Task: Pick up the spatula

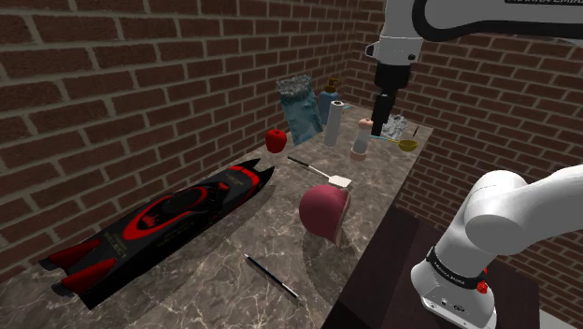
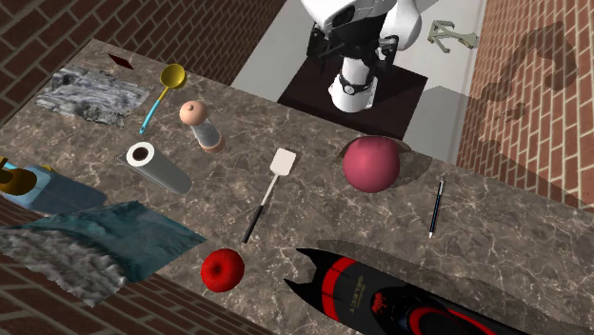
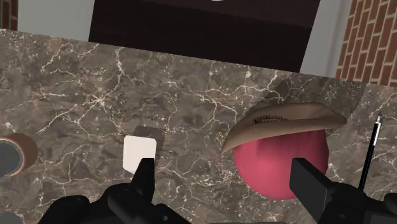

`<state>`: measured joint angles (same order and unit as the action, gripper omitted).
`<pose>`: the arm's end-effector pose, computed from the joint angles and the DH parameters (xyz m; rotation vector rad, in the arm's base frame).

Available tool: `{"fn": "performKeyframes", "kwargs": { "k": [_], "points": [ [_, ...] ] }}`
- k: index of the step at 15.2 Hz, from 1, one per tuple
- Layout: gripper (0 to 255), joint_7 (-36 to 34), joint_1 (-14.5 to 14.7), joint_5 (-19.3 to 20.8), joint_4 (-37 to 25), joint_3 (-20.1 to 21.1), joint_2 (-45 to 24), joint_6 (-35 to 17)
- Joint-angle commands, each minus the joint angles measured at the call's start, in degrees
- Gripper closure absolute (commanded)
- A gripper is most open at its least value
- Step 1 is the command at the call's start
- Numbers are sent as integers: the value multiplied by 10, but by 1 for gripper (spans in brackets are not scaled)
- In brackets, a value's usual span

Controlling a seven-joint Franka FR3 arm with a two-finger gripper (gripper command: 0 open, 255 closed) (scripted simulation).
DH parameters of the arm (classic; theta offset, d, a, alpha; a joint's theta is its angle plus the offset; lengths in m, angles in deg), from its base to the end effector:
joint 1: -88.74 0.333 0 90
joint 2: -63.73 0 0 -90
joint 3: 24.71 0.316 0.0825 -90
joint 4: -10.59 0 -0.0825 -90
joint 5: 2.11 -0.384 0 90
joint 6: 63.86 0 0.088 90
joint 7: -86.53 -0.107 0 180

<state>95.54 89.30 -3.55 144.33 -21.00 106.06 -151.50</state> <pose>0.3138 0.0318 0.5820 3.1069 0.3332 -0.1058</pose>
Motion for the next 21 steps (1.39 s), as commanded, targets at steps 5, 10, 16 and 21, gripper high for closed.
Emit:
{"fn": "performKeyframes", "kwargs": {
  "k": [5,10,16,21],
  "points": [
    [0,3,-9,5,35,-8,-40,-87],
    [0,7,-21,11,61,-19,-109,-195],
    [0,11,-34,15,63,-32,-214,-320],
    [0,16,-42,13,40,-43,-314,-412]
  ]
}}
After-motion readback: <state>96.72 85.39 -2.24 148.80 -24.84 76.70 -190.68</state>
